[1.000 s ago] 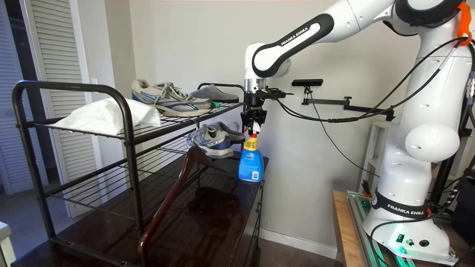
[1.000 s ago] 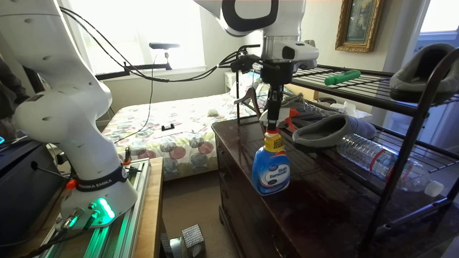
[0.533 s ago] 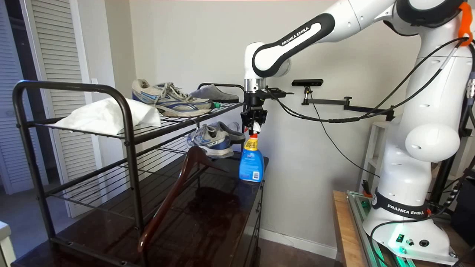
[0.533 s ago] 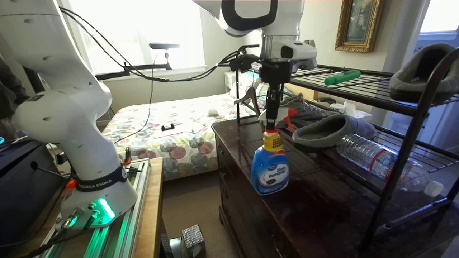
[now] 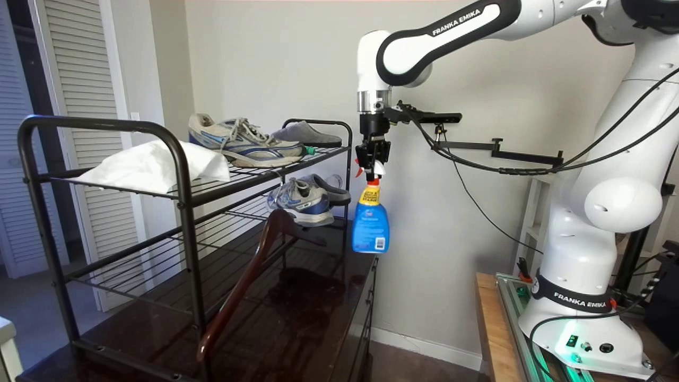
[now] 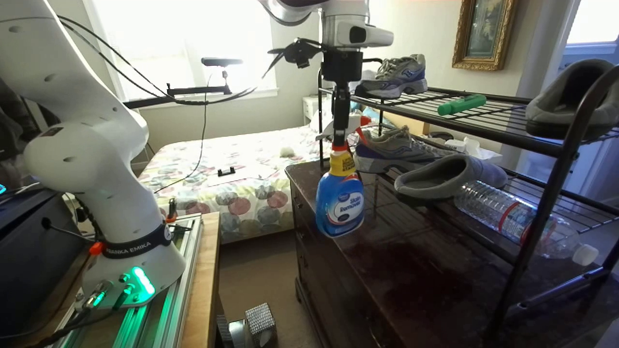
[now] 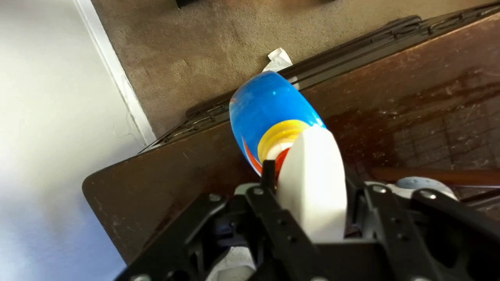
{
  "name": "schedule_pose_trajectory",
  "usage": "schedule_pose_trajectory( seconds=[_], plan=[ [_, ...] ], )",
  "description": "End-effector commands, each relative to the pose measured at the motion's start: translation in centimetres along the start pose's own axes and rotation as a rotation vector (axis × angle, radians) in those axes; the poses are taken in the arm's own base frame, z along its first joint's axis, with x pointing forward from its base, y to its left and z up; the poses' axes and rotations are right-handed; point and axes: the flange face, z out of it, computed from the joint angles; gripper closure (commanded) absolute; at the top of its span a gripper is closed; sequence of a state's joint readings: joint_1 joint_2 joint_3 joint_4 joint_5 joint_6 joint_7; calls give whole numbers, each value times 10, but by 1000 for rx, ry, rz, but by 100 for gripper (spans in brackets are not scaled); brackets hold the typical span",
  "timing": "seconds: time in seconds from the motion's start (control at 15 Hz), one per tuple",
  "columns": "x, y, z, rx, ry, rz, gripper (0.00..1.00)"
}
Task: Move the blue bottle to the left
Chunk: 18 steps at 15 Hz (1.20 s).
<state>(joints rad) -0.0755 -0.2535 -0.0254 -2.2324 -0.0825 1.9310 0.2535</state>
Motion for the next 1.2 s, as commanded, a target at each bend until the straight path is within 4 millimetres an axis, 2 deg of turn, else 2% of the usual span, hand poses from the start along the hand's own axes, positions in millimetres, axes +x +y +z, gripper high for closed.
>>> schedule_pose_trajectory(
  seconds=[0.0,0.27,0.67,1.07,1.13],
  plan=[
    [-36,-11,-34,1,49,-186,87],
    [-64,-38,-44,11,73,-400,87],
    [-104,-94,-49,-10,84,-732,87],
    [-131,-140,-56,-16,87,-1032,87],
    [-121,-139,-33,-43,64,-959,87]
  ],
)
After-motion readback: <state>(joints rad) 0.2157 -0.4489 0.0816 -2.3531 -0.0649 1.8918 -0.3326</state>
